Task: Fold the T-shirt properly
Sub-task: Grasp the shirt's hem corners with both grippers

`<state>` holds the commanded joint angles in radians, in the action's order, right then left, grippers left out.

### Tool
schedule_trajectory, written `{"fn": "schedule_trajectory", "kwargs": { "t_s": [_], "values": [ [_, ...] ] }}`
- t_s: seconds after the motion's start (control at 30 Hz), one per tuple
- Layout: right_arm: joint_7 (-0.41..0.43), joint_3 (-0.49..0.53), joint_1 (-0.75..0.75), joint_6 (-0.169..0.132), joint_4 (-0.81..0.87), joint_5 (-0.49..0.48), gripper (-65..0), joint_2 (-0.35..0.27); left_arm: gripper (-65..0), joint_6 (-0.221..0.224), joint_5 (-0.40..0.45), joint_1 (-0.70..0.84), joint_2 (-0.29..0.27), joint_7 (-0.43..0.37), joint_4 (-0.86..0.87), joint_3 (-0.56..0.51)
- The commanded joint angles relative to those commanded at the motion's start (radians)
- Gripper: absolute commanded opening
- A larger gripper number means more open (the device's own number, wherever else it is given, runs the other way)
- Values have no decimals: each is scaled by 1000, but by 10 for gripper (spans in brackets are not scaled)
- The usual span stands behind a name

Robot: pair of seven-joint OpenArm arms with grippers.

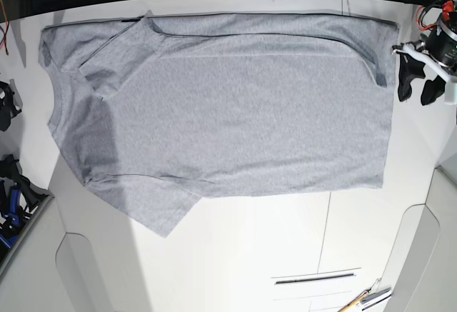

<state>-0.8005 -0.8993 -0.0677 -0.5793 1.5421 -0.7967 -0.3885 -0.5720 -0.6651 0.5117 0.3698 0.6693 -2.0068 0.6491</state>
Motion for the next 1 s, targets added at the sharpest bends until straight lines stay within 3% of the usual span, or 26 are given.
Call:
{"fn": "schedule_trajectory", "kwargs": {
  "t_s": [0.13, 0.33, 0.47, 0.63, 0.77, 0.9, 1.0],
  "values": [
    [58, 179, 129, 0, -61, 118, -272, -10, -276, 0, -15, -117, 41, 0, 131, -17],
    [229, 381, 372, 15, -372, 252, -272, -30, -276, 0, -14, -318, 114, -7, 410, -123],
    [272, 422, 532, 15, -597, 293, -272, -30, -276, 0, 4, -472, 147, -56, 616, -189],
    [331, 425, 632, 15, -803, 364, -272, -30, -277, 0, 5, -683, 154, -61, 880, -282],
    [338, 425, 618, 14, -857, 371, -272, -29, -276, 0, 72, -818, 154, -126, 1079, -340],
    [337, 425, 584, 14, -867, 371, -272, -30, -276, -5, 69, -862, 153, -135, 1172, -393],
    [337, 425, 560, 5, -870, 367, -272, -24, -277, -37, 24, -860, 142, -124, 1175, -435]
  ]
}}
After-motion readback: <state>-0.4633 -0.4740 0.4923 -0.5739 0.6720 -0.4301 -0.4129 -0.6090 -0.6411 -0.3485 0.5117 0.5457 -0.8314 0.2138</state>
